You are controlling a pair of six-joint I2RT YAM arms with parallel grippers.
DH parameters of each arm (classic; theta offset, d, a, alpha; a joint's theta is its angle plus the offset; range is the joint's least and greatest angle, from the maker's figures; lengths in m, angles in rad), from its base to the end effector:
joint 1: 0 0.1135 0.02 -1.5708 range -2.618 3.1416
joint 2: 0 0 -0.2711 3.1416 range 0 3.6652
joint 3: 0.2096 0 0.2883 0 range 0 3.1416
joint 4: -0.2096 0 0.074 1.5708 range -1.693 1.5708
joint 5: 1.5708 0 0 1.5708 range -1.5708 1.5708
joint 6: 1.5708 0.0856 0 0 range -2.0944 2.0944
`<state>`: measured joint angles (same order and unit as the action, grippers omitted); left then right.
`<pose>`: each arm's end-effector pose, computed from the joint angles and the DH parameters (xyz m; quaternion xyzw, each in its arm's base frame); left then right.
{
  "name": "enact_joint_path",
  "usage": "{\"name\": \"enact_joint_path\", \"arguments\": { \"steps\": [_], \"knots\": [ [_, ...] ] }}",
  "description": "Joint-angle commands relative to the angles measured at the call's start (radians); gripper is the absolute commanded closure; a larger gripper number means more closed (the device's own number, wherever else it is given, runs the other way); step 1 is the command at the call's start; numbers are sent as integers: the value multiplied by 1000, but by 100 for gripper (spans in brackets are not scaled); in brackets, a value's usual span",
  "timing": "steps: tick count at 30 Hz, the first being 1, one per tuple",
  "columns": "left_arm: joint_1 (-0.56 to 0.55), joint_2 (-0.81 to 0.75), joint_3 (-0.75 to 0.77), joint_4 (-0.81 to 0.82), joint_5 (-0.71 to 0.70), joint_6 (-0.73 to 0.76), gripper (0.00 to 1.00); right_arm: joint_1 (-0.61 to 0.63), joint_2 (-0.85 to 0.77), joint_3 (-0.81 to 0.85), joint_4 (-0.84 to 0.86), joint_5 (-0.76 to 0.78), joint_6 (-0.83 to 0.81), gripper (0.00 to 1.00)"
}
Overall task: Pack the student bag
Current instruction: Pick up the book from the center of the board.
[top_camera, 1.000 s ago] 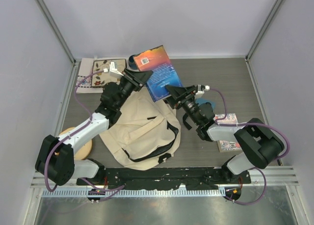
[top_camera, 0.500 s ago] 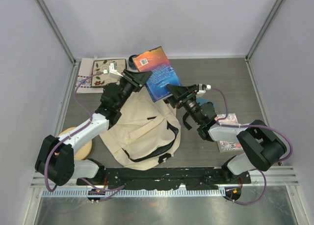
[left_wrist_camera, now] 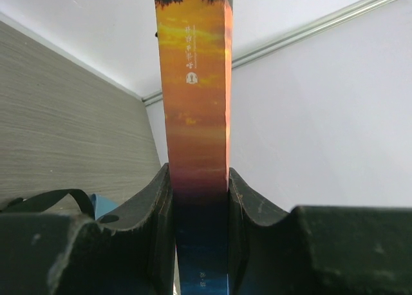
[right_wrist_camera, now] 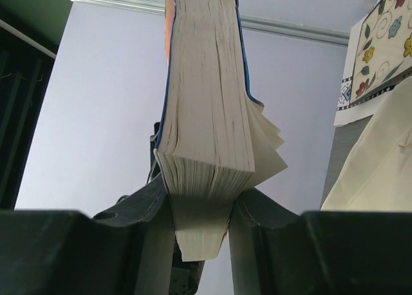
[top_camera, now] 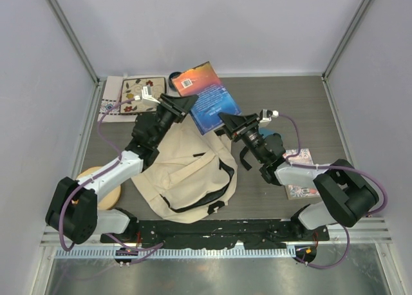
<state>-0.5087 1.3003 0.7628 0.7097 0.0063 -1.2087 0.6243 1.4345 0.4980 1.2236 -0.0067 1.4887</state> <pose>0.3296 -0.1844 0.3092 -0.2184 0.6055 -0.5806 0.4985 0.2850 0.2060 0.2357 0.2483 0.5447 0.6984 0.3923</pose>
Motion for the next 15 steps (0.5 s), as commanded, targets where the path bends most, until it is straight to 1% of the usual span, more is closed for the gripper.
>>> {"name": "enact_joint_path", "arguments": {
  "steps": [1, 2, 3, 4, 5, 6, 7, 8, 10, 11, 13, 15],
  "knots": [
    [-19, -55, -2, 21, 64, 66, 78, -5, -88, 68, 232, -27, -59, 99],
    [-19, -74, -3, -14, 69, 102, 63, -9, -104, 65, 208, -26, -74, 99],
    [-19, -91, -5, -48, 72, 122, 55, -18, -124, 62, 138, -26, -93, 99],
    [-19, -110, -8, -123, 72, 150, 48, -26, -178, 60, 92, -21, -125, 99],
    [-19, -125, -13, -162, 70, 194, 42, -31, -206, 51, 53, -12, -154, 99],
    [-19, -162, -16, -202, 66, 230, 31, -35, -241, 50, -35, -6, -178, 99],
    [-19, -177, -16, -296, 66, 260, 28, -46, -303, 50, -91, 2, -227, 99],
    [-19, -197, -11, -349, 66, 321, 23, -51, -339, 48, -189, 37, -254, 99],
    [-19, -251, -20, -467, 64, 377, 21, -80, -428, 51, -298, 51, -289, 99],
    [-22, -269, -23, -502, 61, 406, 17, -93, -453, 45, -362, 57, -313, 99],
    [-28, -315, -28, -608, 52, 480, 15, -124, -503, 37, -429, 47, -331, 99],
    [-48, -338, -28, -663, 54, 543, 11, -182, -583, 25, -517, 19, -352, 99]
  ]
}}
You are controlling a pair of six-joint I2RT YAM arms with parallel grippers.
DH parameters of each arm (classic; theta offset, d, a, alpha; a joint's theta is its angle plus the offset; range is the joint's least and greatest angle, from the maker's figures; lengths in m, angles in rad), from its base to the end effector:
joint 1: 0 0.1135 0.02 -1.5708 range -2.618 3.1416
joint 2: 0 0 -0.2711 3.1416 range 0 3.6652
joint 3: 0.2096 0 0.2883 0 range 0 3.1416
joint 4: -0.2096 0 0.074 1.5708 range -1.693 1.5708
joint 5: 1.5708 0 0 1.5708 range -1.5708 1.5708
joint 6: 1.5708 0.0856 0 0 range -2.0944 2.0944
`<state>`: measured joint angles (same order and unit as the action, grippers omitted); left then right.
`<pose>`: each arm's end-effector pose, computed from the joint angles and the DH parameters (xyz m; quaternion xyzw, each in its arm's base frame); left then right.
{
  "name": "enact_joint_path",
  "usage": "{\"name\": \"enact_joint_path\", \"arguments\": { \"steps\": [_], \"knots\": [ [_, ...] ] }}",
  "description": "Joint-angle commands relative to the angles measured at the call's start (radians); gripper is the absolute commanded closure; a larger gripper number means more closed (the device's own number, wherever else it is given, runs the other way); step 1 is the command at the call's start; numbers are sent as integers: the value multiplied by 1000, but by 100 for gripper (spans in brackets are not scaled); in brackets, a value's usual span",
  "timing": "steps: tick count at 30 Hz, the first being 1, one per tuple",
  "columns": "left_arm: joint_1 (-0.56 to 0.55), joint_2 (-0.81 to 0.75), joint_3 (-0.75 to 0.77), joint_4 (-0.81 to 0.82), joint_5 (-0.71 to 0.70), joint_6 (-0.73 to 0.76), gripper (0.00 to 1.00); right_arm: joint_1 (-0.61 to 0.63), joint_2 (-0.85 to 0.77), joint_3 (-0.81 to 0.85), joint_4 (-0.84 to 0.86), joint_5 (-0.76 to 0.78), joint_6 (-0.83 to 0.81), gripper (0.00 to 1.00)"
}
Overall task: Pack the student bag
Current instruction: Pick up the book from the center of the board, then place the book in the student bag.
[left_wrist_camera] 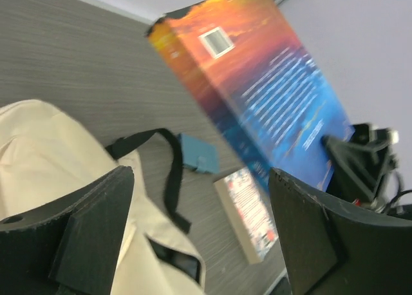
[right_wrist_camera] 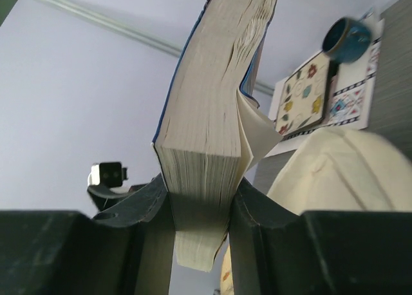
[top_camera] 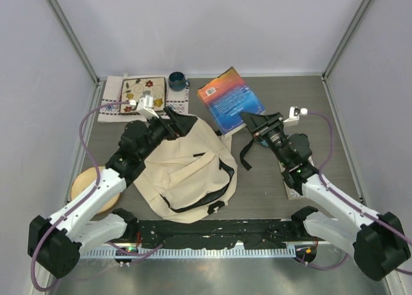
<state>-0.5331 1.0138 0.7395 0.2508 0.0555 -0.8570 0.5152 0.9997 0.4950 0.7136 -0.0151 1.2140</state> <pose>0.2765 -0.1687 0.3212 -0.0962 0.7089 -0.4626 0.5237 0.2651 0.1516 0.2908 0.2100 0.5935 0.5942 0.5006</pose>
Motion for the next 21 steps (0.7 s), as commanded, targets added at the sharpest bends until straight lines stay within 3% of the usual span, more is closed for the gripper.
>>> {"name": "enact_joint_path", "arguments": {
  "steps": [1, 5, 11, 16, 21],
  "knots": [
    [-34, -66, 3, -247, 6, 211, 11, -95, -176, 28, -47, 27, -88, 99],
    [-178, -66, 38, -398, -32, 326, 7, -141, -349, 109, -415, 10, -253, 99],
    [-366, 6, 113, -590, -23, 469, 7, -142, -487, 240, -845, 174, -467, 99],
    [-453, 55, 178, -728, 13, 558, 7, -141, -567, 274, -979, 211, -470, 99],
    [-510, 118, 227, -835, 20, 605, 7, -142, -584, 258, -997, 204, -430, 99]
  ]
}}
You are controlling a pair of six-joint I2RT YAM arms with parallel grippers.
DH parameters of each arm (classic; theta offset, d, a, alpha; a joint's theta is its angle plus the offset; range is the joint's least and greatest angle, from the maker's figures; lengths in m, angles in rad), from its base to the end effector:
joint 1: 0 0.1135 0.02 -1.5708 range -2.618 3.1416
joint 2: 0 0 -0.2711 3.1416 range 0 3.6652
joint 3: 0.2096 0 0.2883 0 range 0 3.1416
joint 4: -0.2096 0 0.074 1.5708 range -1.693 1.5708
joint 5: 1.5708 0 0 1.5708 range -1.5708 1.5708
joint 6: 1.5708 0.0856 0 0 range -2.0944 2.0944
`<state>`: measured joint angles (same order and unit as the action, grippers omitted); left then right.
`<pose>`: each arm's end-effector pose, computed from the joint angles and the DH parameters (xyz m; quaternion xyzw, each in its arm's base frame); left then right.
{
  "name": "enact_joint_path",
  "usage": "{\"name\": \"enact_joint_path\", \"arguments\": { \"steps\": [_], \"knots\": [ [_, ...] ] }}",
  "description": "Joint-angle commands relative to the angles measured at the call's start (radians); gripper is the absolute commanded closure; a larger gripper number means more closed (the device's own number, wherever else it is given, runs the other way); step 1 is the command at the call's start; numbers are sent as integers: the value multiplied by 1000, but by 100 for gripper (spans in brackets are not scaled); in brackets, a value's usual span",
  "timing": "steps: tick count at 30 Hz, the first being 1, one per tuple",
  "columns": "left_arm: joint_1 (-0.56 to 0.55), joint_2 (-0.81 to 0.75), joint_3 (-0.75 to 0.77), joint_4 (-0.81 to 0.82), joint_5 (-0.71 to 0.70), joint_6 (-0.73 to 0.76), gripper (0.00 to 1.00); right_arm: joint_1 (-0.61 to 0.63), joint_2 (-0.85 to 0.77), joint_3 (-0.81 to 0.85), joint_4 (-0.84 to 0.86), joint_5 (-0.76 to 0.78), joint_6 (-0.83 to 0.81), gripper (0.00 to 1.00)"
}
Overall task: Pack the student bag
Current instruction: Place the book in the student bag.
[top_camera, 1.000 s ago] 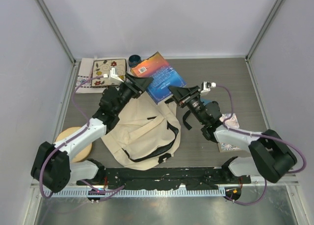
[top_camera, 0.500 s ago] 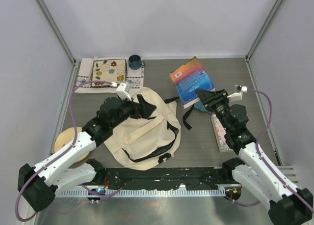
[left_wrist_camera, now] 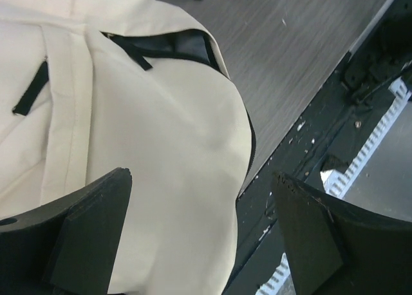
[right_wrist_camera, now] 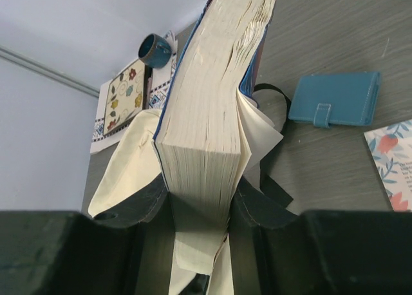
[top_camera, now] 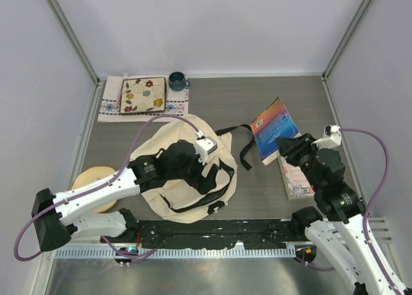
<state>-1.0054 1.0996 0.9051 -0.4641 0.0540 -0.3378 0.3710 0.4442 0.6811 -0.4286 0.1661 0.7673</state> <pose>0.1629 -0.2653 0.2618 0.3053 0.8440 -0.2929 0.3296 0.1829 0.0560 0.3243 0.2031 0.7434 0.2878 0.5685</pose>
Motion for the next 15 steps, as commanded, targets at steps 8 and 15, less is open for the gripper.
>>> {"name": "enact_joint_path", "arguments": {
  "steps": [8, 15],
  "knots": [
    [-61, 71, 60, -168, 58, 91, 9, 2, -7, 66, 163, -13, 43, 99],
    [-62, 115, 38, -140, 9, 85, 26, 3, 1, 48, 169, -63, 64, 99]
  ]
}}
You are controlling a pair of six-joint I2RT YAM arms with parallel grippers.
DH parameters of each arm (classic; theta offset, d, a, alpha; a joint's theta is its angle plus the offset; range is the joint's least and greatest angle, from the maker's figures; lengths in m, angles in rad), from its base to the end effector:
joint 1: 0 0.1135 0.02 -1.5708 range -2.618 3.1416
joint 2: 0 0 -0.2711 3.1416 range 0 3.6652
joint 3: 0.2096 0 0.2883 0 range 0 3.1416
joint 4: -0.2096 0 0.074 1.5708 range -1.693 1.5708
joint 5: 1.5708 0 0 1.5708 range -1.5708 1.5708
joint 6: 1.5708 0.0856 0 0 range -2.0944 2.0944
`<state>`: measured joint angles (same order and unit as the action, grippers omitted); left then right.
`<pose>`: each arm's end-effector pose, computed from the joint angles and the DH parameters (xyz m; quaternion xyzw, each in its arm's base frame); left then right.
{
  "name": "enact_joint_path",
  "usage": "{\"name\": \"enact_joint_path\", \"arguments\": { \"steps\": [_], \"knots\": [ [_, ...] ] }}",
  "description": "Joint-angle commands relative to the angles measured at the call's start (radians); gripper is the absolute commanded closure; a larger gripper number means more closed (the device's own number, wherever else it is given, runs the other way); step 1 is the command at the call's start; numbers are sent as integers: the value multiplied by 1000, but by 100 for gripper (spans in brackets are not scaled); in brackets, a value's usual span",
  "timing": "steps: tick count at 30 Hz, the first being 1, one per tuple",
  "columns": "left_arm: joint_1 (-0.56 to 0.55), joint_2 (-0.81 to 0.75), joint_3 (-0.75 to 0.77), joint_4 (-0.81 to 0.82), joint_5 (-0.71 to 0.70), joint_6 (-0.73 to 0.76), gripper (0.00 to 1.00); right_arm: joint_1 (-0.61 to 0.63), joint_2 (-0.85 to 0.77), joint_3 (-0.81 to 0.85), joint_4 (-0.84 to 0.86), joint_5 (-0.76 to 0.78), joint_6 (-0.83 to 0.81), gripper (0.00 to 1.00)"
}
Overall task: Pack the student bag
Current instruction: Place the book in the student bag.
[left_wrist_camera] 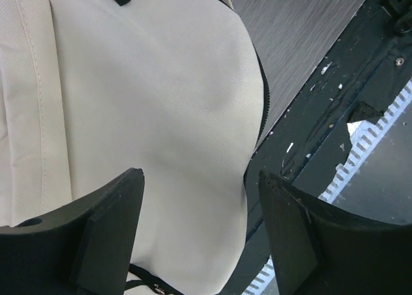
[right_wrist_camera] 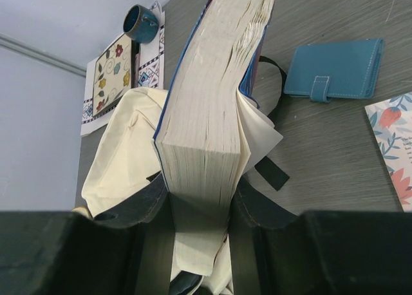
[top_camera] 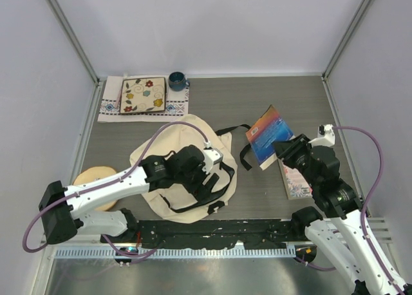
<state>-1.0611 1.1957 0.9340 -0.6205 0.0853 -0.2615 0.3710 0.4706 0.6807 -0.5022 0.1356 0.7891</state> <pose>0.1448 -0.2740 0.2277 0.3793 0.8607 -0.2388 0.2415 0.1848 0.0595 0.3082 0.2057 0.7748 0.2808 0.5277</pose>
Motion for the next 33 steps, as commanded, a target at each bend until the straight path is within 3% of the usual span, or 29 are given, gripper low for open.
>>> {"name": "enact_joint_path", "arguments": {
  "steps": [1, 5, 6, 9, 14, 18, 23, 29, 33],
  "knots": [
    [-7, 24, 5, 25, -21, 8, 33, 2, -29, 45, 241, -36, 45, 99],
    [-7, 59, 11, 59, -2, 8, 59, 2, -43, 28, 237, -44, 59, 99],
    [-7, 64, 14, 61, -7, 8, 74, 2, -46, 23, 237, -47, 61, 99],
    [-5, 87, 29, 68, -100, 5, 100, 2, -47, 22, 235, -51, 59, 99],
    [38, 130, 114, 114, -243, -5, 100, 2, -26, 45, 205, -64, 23, 99],
    [180, 171, 234, 151, -240, -54, 100, 2, -30, 83, 165, -42, -11, 99],
    [237, 211, 331, 170, -228, -64, 100, 2, -33, 161, 45, 16, -65, 99],
    [237, 196, 332, 179, -214, -96, 100, 2, -16, 230, -24, -122, -79, 99],
    [237, 145, 287, 220, -203, -122, 100, 2, -26, 150, 48, -296, 25, 99]
  ]
}}
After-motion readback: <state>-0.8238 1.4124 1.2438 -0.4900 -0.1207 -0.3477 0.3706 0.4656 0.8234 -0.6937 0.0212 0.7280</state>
